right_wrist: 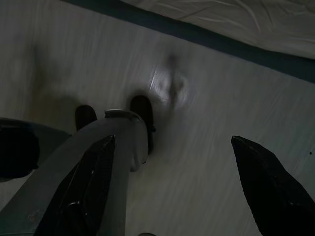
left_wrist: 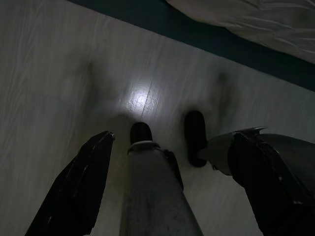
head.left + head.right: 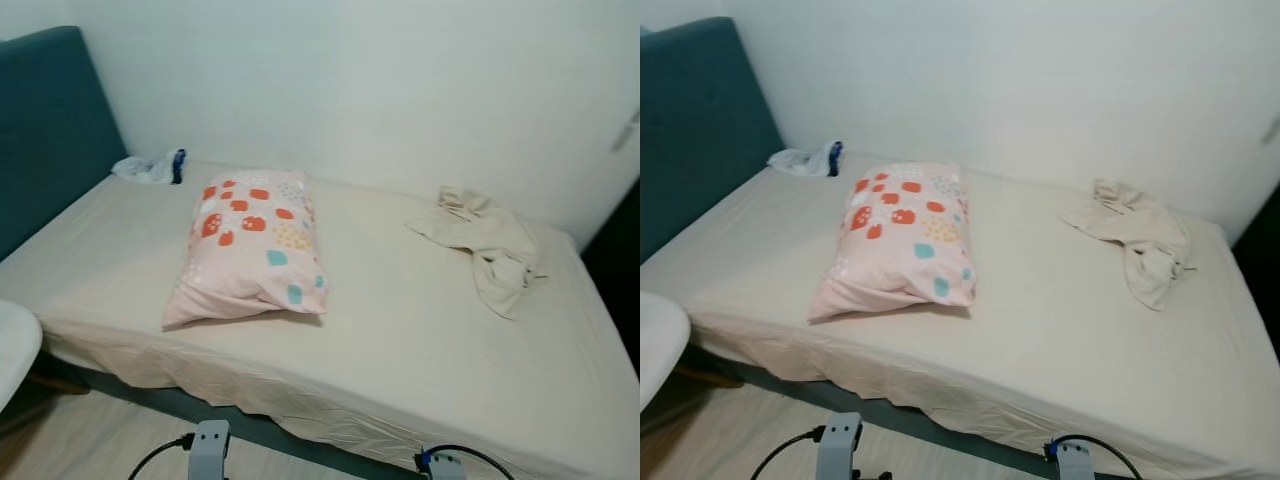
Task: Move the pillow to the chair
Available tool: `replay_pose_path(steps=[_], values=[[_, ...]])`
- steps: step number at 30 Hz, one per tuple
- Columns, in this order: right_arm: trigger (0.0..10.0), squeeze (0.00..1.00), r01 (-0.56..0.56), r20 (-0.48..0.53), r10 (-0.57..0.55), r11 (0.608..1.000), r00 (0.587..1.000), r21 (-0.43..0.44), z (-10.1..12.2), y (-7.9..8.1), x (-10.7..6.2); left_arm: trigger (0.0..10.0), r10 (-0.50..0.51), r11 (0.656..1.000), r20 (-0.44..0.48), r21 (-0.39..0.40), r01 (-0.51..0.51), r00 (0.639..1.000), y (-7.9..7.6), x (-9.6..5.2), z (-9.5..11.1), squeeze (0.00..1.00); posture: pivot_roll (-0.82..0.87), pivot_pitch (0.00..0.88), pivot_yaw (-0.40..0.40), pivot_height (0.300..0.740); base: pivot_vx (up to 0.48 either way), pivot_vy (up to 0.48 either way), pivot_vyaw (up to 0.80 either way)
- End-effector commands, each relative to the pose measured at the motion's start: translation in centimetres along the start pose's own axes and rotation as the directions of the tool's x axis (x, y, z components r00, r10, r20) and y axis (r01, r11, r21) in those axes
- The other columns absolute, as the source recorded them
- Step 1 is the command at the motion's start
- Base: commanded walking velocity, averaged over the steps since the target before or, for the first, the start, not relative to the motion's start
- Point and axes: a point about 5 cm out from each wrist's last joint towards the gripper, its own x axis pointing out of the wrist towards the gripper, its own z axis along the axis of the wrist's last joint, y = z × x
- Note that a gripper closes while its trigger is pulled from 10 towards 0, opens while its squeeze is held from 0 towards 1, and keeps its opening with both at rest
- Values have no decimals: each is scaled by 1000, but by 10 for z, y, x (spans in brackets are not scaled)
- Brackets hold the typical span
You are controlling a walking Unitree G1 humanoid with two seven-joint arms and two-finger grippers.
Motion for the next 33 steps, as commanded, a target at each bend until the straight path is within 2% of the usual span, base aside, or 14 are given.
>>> replay_pose_path(steps=[1,11,20,25,26,28,29,30,31,32,33], values=[[10000,0,-29,16,29,1000,999,-11,0,3,0,10000,14,1000,-1,7,-14,1000,3,-1,-2,0,-24,0,-9,740,364,0,0],[10000,0,-65,28,66,996,997,-60,2,6,0,10000,13,1000,-1,-4,-13,1000,2,-1,-3,0,-26,0,-12,740,365,0,744],[10000,0,-61,32,64,995,997,-75,1,6,0,10000,5,1000,-5,-2,-5,1000,1,-1,-4,0,-35,0,-9,740,375,0,0],[10000,0,-65,87,69,997,994,-43,14,7,1,10000,3,1000,-5,-7,-3,1000,0,-1,-4,0,-40,0,-5,740,374,0,0],[10000,0,-71,124,71,997,990,-2,23,7,1,10000,5,1000,-3,-15,-5,1000,0,-1,-4,0,-40,0,-3,740,0,0,0],[10000,0,-71,124,71,997,990,-2,23,7,1,10000,5,1000,-3,-15,-5,1000,0,-1,-4,0,-40,0,-3,740,0,0,0],[10000,0,-92,195,73,992,978,90,40,5,0,10000,6,1000,-2,-11,-6,1000,0,-1,-4,0,-40,0,-1,740,0,0,0],[10000,0,-139,299,72,967,952,212,64,0,-2,10000,8,1000,-2,-6,-8,1000,1,-1,-4,0,-46,0,6,740,0,0,0],[10000,0,-181,371,65,940,926,288,80,-4,-5,10000,9,1000,-2,-1,-9,1000,2,-1,-5,0,-46,0,7,740,0,0,0],[10000,0,-181,371,65,940,926,288,80,-4,-5,10000,9,1000,-2,-1,-9,1000,2,-1,-5,0,-46,0,7,740,0,0,0],[10000,0,-225,439,64,918,896,326,96,-9,-9,10000,11,1000,-4,7,-11,1000,2,-1,-5,0,-49,0,12,740,0,0,0]])
